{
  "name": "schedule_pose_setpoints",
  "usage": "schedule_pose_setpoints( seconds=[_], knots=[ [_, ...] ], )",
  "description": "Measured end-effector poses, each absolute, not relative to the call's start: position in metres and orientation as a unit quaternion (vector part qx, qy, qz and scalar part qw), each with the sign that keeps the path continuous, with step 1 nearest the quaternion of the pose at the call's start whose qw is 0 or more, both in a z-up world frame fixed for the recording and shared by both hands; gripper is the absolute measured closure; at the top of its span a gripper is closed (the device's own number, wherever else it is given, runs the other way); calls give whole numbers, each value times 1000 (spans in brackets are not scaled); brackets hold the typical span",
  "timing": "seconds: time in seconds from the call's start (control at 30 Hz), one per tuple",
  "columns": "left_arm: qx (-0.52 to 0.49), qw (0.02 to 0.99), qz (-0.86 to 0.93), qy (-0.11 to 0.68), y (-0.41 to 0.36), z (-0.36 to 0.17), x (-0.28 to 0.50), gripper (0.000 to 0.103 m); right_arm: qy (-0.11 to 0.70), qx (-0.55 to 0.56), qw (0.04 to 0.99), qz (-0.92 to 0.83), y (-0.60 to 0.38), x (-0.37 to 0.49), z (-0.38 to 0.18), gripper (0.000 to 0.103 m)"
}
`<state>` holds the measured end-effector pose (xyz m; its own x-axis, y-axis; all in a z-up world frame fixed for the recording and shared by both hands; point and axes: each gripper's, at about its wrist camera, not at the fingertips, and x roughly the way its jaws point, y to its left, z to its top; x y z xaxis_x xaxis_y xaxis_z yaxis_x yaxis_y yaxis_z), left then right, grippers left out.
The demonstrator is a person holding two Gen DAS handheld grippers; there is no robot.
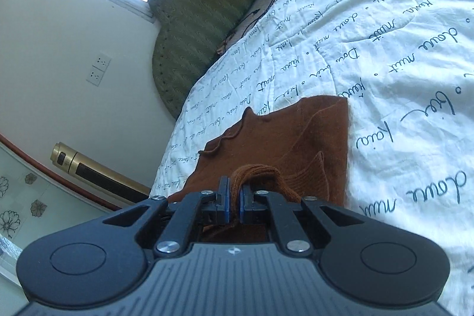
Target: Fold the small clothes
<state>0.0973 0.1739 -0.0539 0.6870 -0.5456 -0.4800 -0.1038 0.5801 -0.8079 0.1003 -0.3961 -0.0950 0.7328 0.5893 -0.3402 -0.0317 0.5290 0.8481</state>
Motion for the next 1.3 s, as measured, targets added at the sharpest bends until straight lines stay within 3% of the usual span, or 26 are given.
schedule_pose_setpoints(
  seconds=[0.43, 0.67, 0.7, 0.77, 0.8, 0.87, 1.03, 1.13, 1.3],
  knots=[
    [-419, 792, -99, 433, 168, -91, 190, 100, 380, 477, 779, 144, -386, 195, -133, 95],
    [-388, 805, -90, 439, 160, -92, 209, 99, 400, 412, 807, 140, -368, 222, -125, 94],
    [-381, 812, -87, 433, 160, -89, 210, 99, 405, 405, 807, 143, -365, 225, -125, 89],
    [-365, 824, -75, 427, 163, -82, 210, 90, 413, 402, 804, 148, -364, 227, -126, 57],
    [-360, 832, -71, 417, 165, -76, 207, 89, 403, 403, 807, 155, -365, 222, -121, 48],
    [-346, 847, -61, 398, 171, -62, 196, 87, 381, 393, 827, 132, -370, 208, -106, 12],
    [-313, 876, -77, 358, 170, -29, 160, 71, 335, 338, 865, 159, -375, 174, -77, 12],
    [-289, 883, -111, 354, 146, -21, 141, 51, 348, 275, 884, 148, -363, 169, -71, 12],
    [-255, 870, -164, 388, 97, -35, 118, 48, 375, 260, 874, 167, -369, 175, -87, 13]
  ],
)
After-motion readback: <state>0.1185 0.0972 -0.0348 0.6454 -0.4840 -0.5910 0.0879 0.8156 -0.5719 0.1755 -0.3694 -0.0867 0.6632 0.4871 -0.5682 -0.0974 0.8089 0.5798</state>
